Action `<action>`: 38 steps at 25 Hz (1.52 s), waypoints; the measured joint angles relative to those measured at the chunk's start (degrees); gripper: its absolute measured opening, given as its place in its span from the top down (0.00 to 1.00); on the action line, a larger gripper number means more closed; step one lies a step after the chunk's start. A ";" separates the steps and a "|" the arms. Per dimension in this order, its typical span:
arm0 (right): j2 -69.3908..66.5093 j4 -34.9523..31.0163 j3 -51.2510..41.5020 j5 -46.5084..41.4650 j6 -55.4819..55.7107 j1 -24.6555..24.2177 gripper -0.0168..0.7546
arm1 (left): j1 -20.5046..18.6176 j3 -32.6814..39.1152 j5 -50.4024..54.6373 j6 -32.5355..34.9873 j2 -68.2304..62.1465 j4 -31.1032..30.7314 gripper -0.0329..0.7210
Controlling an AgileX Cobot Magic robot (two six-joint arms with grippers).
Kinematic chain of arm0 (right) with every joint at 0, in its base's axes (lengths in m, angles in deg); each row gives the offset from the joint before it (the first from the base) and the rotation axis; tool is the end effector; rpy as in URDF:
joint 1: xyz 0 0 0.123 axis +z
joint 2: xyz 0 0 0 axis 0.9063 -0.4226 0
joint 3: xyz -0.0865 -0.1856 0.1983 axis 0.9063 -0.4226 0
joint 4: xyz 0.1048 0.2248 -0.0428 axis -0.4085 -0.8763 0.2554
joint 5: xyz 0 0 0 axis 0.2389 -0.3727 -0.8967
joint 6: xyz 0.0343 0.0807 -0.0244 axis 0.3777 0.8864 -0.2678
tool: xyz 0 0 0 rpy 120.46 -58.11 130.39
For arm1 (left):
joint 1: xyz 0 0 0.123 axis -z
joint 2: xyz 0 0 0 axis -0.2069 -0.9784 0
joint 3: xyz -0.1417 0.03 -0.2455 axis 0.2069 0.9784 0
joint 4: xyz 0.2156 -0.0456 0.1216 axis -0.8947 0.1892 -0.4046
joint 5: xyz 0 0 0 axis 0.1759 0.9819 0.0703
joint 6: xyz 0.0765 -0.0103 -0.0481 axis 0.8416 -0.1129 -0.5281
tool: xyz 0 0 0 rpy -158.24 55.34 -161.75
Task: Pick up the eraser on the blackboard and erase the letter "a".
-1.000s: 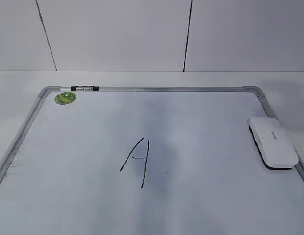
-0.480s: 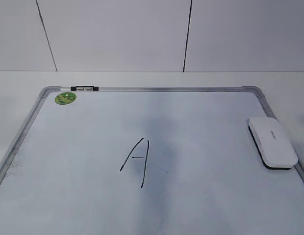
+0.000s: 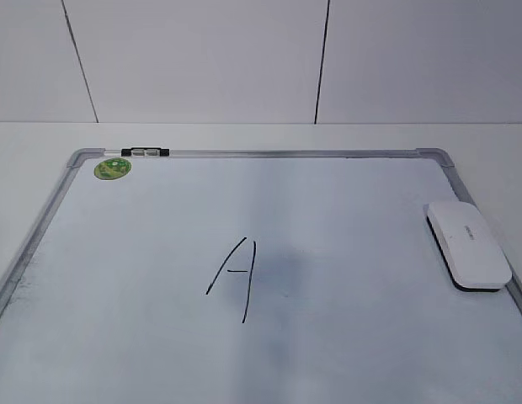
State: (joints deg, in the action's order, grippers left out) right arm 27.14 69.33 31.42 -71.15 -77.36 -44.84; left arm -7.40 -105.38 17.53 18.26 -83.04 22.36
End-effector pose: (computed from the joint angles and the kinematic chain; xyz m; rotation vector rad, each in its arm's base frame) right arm -0.0252 -0.0113 0.3506 -0.2537 2.0776 0.2498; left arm -0.0279 -0.0248 0.3945 0.1613 2.0291 -0.4217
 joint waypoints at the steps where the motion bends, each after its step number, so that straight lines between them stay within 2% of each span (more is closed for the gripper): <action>1: 0.64 0.00 -0.63 0.00 -0.41 0.00 0.21 | 0.00 1.85 0.00 0.00 0.99 0.02 0.38; 7: 3.09 0.00 -6.42 0.00 -3.12 0.00 0.21 | 0.00 14.55 0.00 1.36 7.50 0.25 0.38; 13: 5.01 0.00 -12.06 0.00 -4.45 0.00 0.21 | 0.00 22.34 -0.88 5.81 11.31 -0.33 0.38; 20: 7.79 2.16 -16.58 0.13 -5.15 0.00 0.21 | 0.00 24.84 -4.73 7.47 11.45 -4.23 0.38; 28: 8.11 2.99 -19.00 6.26 -5.17 0.00 0.21 | 0.00 26.77 -8.48 8.17 11.45 -5.47 0.38; 38: 8.11 2.99 -19.31 7.09 -5.27 0.00 0.21 | 0.00 26.77 -10.54 8.21 11.45 -6.61 0.38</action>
State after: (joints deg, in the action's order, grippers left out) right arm 35.25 72.32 12.10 -64.06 -82.63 -44.84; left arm -7.40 -78.62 6.99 26.46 -71.59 15.75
